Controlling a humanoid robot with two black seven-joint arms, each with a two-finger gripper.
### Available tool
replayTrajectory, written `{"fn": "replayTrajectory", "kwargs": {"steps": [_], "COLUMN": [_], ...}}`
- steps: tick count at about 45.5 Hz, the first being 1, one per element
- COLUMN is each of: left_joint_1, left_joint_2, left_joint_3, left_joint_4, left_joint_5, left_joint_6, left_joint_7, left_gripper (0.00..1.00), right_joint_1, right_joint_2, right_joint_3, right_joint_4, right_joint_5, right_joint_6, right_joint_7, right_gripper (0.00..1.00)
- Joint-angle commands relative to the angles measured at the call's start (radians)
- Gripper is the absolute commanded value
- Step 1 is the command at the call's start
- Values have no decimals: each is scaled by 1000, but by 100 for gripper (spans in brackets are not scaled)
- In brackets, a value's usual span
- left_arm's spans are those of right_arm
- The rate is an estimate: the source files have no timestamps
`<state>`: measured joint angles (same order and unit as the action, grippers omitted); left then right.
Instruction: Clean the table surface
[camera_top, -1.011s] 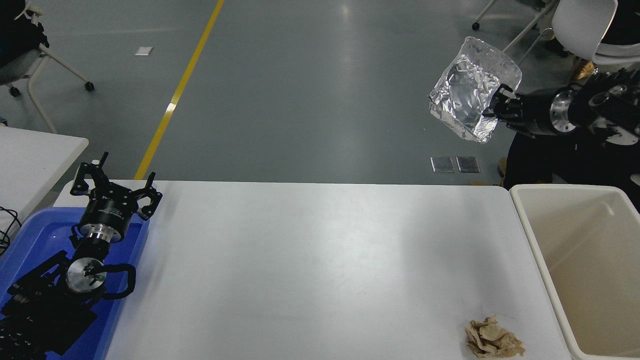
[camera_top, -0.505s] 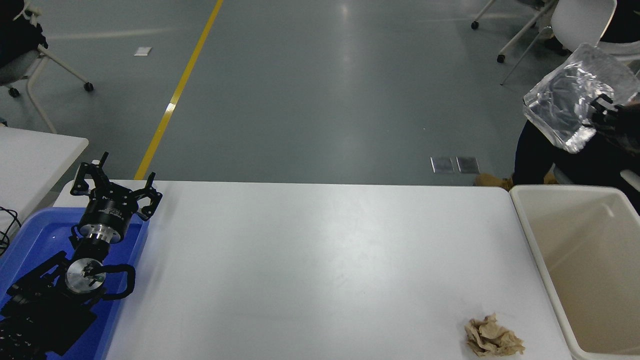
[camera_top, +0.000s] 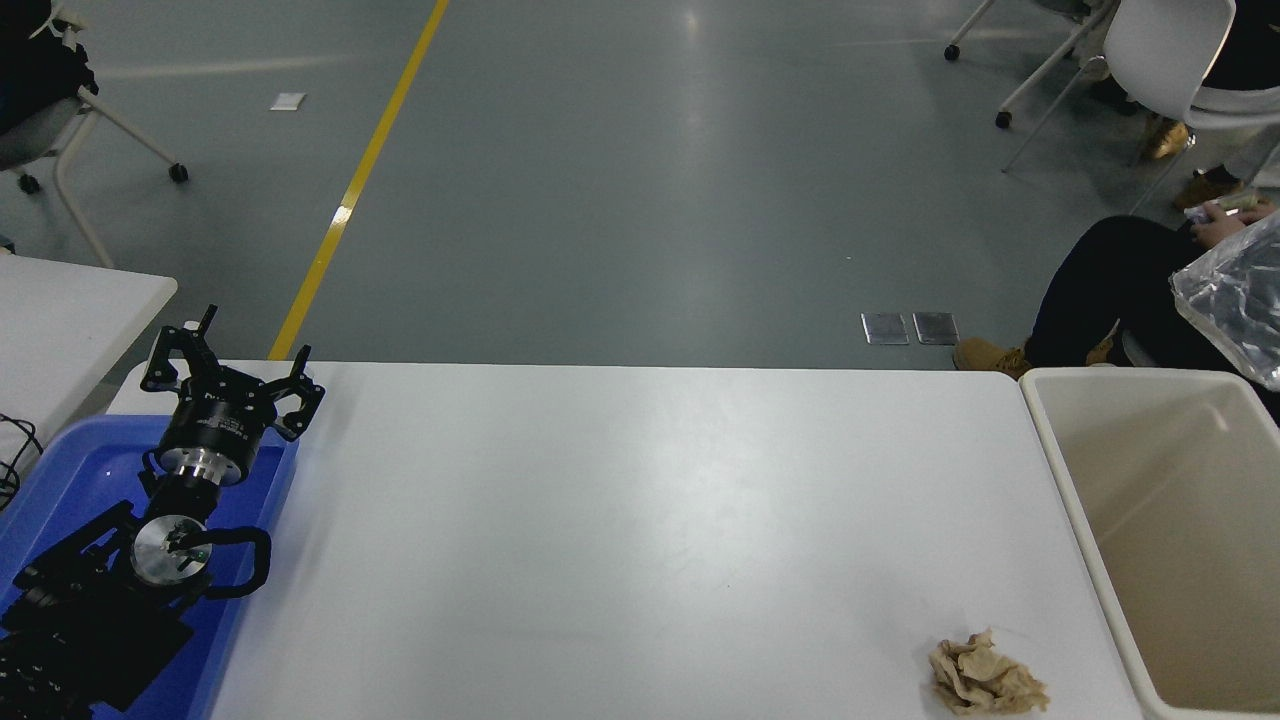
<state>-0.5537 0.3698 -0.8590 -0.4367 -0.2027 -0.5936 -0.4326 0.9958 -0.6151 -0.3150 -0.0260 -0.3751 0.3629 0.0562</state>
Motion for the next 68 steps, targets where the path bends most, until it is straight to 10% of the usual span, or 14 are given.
{"fn": "replayTrajectory", "kwargs": {"steps": [1, 66, 68], "left_joint_1": [0, 0, 0], "left_joint_2": [1, 0, 0], "left_joint_3": [0, 0, 0], "left_joint_4": [1, 1, -1], "left_joint_5": [0, 0, 0], "left_joint_6": [0, 0, 0], "left_joint_7": [0, 0, 0], "left_gripper": [100, 100, 100], "right_joint_1": [-108, -324, -322], "right_joint_2": [-17, 170, 170], "right_joint_3": [-15, -1, 4], "right_joint_4": [-19, -11, -11], "right_joint_5": [4, 10, 13], "right_joint_6": [-33, -174, -200], "right_joint_7": [4, 8, 7], "right_gripper": [0, 0, 18]}}
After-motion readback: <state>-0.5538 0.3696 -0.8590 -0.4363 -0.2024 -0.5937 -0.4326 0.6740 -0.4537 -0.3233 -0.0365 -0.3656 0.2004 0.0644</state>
